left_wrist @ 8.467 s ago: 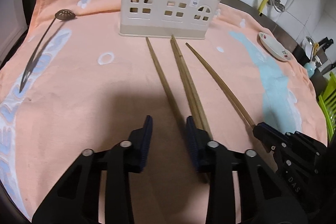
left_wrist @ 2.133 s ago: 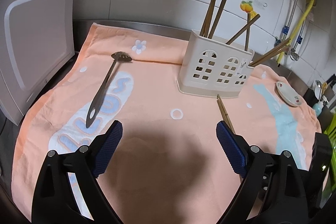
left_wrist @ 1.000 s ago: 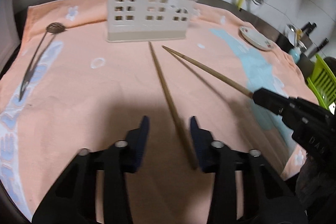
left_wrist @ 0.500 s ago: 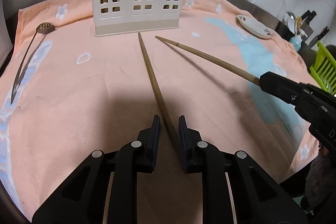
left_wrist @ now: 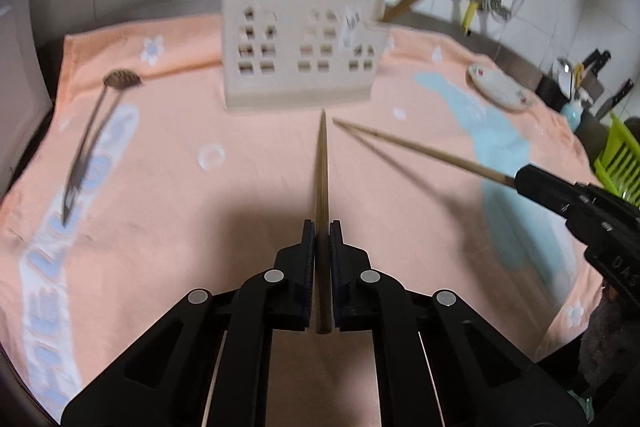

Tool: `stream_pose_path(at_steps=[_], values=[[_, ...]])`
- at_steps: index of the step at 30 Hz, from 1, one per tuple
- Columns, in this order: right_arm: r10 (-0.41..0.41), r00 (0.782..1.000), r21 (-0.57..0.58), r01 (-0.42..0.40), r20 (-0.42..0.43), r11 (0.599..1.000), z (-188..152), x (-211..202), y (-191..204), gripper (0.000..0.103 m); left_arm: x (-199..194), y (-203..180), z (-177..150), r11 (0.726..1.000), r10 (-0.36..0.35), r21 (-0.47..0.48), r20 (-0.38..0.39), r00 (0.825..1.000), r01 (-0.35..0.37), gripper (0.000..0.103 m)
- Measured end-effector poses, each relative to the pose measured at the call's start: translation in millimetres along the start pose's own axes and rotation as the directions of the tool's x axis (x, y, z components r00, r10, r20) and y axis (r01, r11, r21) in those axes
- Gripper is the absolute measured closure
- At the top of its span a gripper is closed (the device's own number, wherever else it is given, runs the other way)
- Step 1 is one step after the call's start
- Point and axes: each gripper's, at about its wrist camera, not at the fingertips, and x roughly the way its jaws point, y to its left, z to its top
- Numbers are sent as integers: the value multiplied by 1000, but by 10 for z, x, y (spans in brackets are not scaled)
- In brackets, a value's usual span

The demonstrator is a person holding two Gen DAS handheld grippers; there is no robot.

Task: Organize utensils
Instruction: 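Raise the right tool's chopstick upright over the holder while the left tool does likewise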

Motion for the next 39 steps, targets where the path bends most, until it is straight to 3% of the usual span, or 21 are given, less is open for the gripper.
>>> stream_pose_path(at_steps=[8, 22, 31, 39], values=[[6, 999, -50, -4, 50, 999, 405, -50, 36, 96, -331, 76, 410, 1000, -29, 9, 133, 991, 28, 97], [18, 993, -122, -4, 117, 993, 1014, -116, 41, 96, -566, 115, 761, 998, -53, 49, 215, 975, 44, 97], [-7, 974, -190, 52, 228, 980, 1611, -355, 77, 96, -905, 45, 1213, 994, -43, 106, 310, 950, 11, 97], [-27, 951, -223, 100, 309, 970, 2043, -445, 113, 96, -1326, -22, 1554, 989, -41, 145, 415, 909, -22, 97]])
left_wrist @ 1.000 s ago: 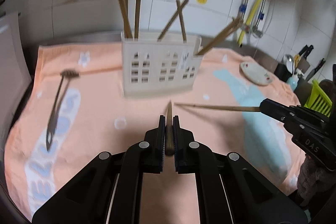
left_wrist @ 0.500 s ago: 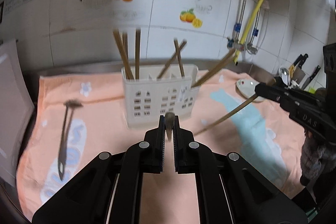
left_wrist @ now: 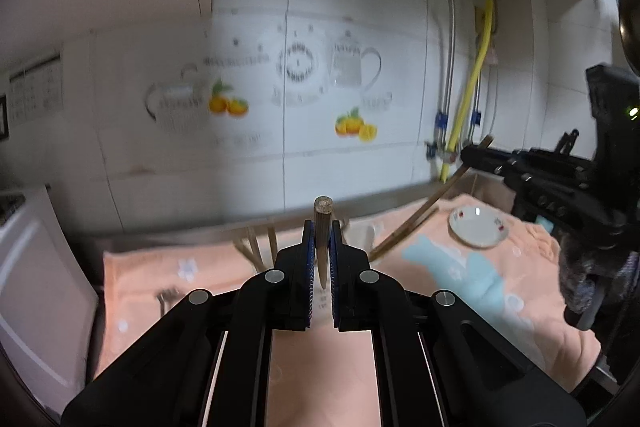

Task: Organize utensils
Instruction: 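Raise the right tool's chopstick upright over the holder while the left tool does likewise, then lower the right tool's chopstick into the holder and open while the left tool releases its own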

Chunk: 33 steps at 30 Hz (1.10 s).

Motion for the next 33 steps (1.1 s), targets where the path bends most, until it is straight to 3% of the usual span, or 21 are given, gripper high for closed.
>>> stream_pose_path(at_steps=[10, 20, 27, 29, 33], values=[[-1, 998, 11, 2, -60, 1000, -20, 414, -28, 96, 189, 145, 187, 998, 57, -16, 25, 998, -57, 97], [-7, 989, -3, 6, -150, 1000, -150, 782, -16, 96, 708, 252, 68, 997, 70, -23, -89, 994, -72, 97], [-15, 983, 17, 19, -183, 1000, -180, 940, -62, 96, 888, 306, 20, 996, 59, -52, -128, 990, -67, 95], [-17, 983, 25, 22, -183, 999, -183, 950, -86, 96, 906, 310, 13, 996, 59, -55, -128, 990, -66, 93], [-17, 985, 37, 24, -172, 999, -178, 917, -115, 92, 871, 313, 22, 994, 82, -57, -113, 990, -89, 70]])
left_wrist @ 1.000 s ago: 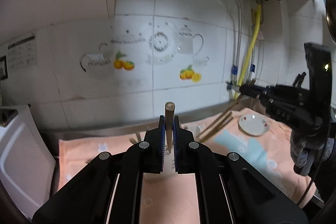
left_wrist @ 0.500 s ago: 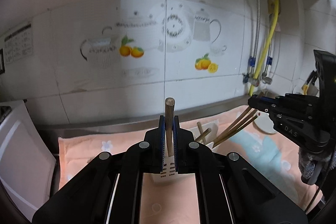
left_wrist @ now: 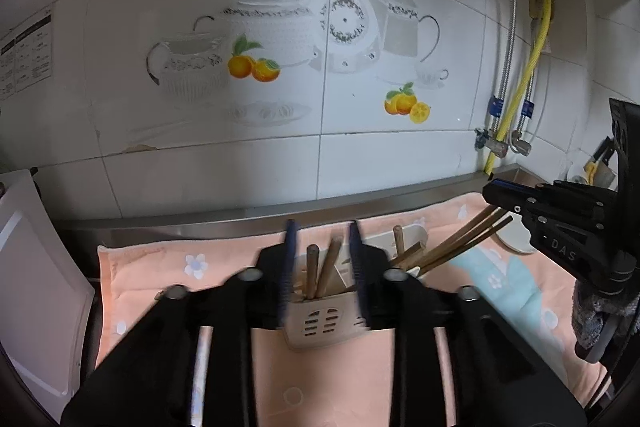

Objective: Organize utensils

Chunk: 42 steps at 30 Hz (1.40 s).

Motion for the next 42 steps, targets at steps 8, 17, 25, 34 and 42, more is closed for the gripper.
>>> stream_pose_path(at_steps=[8, 17, 25, 34, 42], values=[[2, 999, 9, -3, 35, 1000, -47, -215, -4, 83, -231, -40, -31, 1000, 9, 17, 51, 999, -10, 50], [23, 999, 42, -25, 45, 999, -343, -514, 11, 68, -532, -63, -233, 1000, 17, 22, 72, 997, -19, 34], [12, 999, 58, -14, 38, 998, -748, -740, 111, 52, -721, -72, -573, 1000, 17, 5, 59, 998, -17, 21], [24, 1000, 89, -23, -12, 996, -1163, -813, 227, 30, -779, -46, -997, 999, 43, -25, 9, 999, -43, 9], [5, 998, 108, 2, -62, 994, -1411, -778, 233, 17, -806, 32, -1258, 995, 75, -63, -25, 997, -77, 5]])
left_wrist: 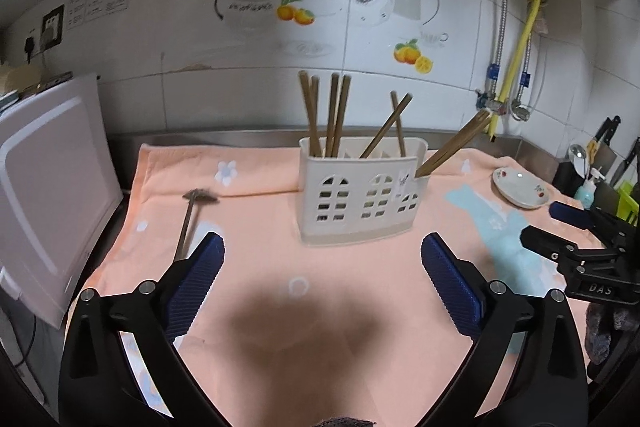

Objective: Organize utensils

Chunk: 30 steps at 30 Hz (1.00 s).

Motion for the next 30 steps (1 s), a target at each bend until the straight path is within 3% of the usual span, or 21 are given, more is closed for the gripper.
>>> stream_pose_path(at_steps=[21, 30], values=[[-132, 991, -52, 131, -13, 990, -294, -9, 82, 7, -88, -7, -316, 998, 43, -34, -43, 998, -44, 5], [-134, 991, -26, 134, -16, 991, -318, -48, 20, 7, -125, -128, -343, 999, 39, 4, -43, 998, -39, 5]])
